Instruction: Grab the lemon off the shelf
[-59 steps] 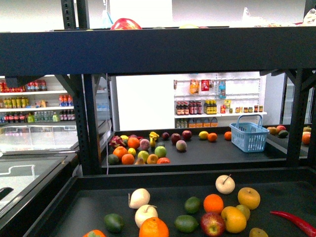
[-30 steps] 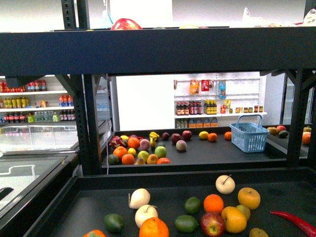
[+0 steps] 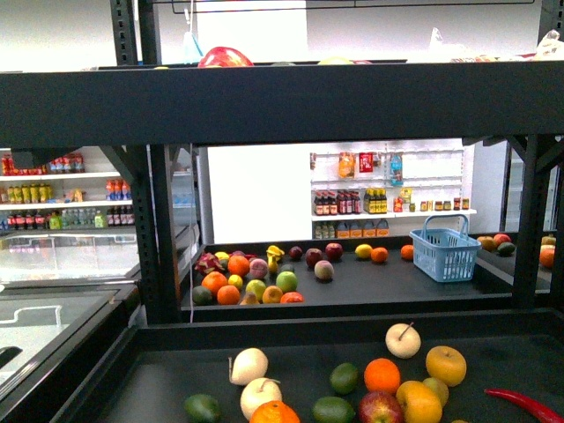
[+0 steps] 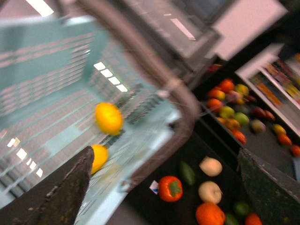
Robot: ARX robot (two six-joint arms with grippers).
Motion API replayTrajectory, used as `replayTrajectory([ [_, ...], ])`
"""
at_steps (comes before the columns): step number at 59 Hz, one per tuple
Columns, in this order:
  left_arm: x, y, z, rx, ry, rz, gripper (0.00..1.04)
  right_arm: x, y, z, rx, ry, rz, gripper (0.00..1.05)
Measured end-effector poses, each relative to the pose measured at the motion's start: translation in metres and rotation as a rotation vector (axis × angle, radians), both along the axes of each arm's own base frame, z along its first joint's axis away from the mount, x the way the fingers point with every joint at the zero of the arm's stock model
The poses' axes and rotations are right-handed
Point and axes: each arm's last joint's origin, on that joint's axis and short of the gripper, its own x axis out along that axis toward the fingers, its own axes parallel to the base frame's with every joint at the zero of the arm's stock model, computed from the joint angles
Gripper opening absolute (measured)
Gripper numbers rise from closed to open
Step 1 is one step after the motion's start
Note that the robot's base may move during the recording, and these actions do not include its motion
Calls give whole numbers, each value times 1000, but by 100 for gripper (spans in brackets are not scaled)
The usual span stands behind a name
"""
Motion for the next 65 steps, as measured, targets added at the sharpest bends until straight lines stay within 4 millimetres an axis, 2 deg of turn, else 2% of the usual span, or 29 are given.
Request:
replayTrajectory([
  [3,-17,-27,0,167,-65,-68,76,0,0,0,0,0,0,97],
  [6,-41,-65,-15,281,-75,-111,64,0,0,0,0,0,1,97],
  [10,-59,-89,-32,349,-97,-148,51,0,0,0,0,0,0,97],
  [13,-67,-97,-44,382,-110,-151,40,0,0,0,0,0,0,97],
  [25,-79,-107,-84,398,-79,-147,3,0,0,0,0,0,2,97],
  [40,-91,-122,-109,408,-88,-158,3,0,0,0,0,0,2,97],
  [65,-106,-122,-134,409,-95,-151,3,0,0,0,0,0,1,97],
])
